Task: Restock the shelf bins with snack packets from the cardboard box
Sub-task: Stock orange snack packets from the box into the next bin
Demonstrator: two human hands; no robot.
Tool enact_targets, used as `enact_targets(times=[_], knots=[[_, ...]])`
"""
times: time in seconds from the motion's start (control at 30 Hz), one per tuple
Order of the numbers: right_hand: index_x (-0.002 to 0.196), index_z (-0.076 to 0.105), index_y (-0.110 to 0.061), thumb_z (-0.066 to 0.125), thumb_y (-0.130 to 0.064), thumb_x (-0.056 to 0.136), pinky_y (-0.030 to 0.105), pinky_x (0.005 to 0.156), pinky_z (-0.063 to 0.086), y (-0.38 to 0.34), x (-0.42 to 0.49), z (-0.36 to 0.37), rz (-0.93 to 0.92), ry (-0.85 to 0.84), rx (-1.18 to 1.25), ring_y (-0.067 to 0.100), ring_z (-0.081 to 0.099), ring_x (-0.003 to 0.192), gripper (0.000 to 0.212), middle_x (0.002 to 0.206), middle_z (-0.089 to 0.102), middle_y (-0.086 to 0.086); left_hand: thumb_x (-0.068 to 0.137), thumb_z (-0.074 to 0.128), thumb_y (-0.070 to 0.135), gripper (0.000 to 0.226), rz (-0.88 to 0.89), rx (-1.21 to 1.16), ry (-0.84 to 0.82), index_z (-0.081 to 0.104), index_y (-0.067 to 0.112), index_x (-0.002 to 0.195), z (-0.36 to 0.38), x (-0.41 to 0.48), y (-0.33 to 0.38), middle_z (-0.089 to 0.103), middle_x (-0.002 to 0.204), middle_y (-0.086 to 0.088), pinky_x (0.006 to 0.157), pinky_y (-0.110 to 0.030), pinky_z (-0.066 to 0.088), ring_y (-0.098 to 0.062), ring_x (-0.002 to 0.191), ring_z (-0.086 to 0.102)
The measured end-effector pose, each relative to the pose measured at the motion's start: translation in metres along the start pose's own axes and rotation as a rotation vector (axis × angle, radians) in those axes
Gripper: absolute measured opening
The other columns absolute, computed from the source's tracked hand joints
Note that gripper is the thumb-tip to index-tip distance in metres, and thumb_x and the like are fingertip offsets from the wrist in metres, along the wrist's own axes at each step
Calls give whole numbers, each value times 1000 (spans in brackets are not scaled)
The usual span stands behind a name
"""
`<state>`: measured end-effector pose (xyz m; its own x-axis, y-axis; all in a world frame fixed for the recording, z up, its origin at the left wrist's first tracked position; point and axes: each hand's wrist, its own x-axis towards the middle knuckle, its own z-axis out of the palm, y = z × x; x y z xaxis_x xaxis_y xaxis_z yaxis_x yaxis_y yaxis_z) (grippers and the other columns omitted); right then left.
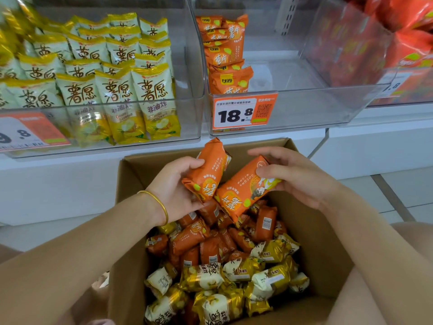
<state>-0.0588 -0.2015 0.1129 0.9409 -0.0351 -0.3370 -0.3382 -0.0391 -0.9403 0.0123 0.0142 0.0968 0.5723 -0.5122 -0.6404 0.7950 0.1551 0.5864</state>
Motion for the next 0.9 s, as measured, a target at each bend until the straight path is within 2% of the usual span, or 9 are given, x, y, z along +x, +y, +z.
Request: enact_targets(times=[0.1,0.27,0.4,0.47,0.6,0.63,0.77,0.83,0.9], knots=[[114,65,-27,60,-7,89,25,71,53,0,1,2,-9,1,-4,9,66,89,32,98,64,-3,78,61,28,31,3,64,-5,61,14,105,1,1,1,71,88,-9,92,-44,47,-26,93,63],[107,66,-28,54,-10,92,30,70,55,3,3,8,-21,68,-27,15,63,96,27,109,62,0,89,55,33,23,-15,160,6,60,14,101,0,2,4,70,85,-8,75,-40,51,-23,83,65],[103,61,-27,50,-12,95,26,65,54,5,4,13,-40,72,-48,11,62,88,21,101,59,-3,73,66,39,41,-40,205,-48,61,16,107,-2,0,7,70,97,-8,82,-42,51,-24,92,66],[102,60,-26,50,-13,95,26,63,54,5,4,14,-46,75,-71,12,62,87,18,101,59,-1,70,76,29,52,-49,222,-96,59,14,117,-2,-1,10,68,110,-10,89,-45,51,-25,100,65],[94,60,-18,56,-16,92,24,49,49,-2,3,8,-93,111,-12,11,62,70,5,90,58,3,63,77,11,55,-27,206,-4,57,7,114,-2,1,10,64,112,-15,77,-41,58,-27,92,65],[92,59,-16,64,-21,88,23,46,48,-3,2,5,-113,120,67,10,62,65,8,86,58,3,66,74,13,47,-4,218,30,57,8,110,-3,2,9,63,108,-16,74,-39,59,-27,88,65],[91,55,-17,95,-42,35,26,52,55,-4,0,0,-146,56,305,16,71,72,74,81,71,-2,86,64,24,19,67,408,86,55,18,101,0,1,7,64,92,-13,72,-36,58,-23,75,64],[92,56,-19,96,-41,31,23,58,55,1,2,3,-157,57,283,17,71,79,76,85,72,-4,88,61,34,22,82,459,83,55,19,103,4,-1,5,64,89,-11,72,-37,57,-21,73,62],[97,60,-28,89,-36,51,19,66,53,4,1,6,-223,96,84,12,68,89,55,96,68,-6,89,59,40,34,78,466,85,51,19,114,7,-4,4,62,94,-13,70,-39,59,-21,73,60]])
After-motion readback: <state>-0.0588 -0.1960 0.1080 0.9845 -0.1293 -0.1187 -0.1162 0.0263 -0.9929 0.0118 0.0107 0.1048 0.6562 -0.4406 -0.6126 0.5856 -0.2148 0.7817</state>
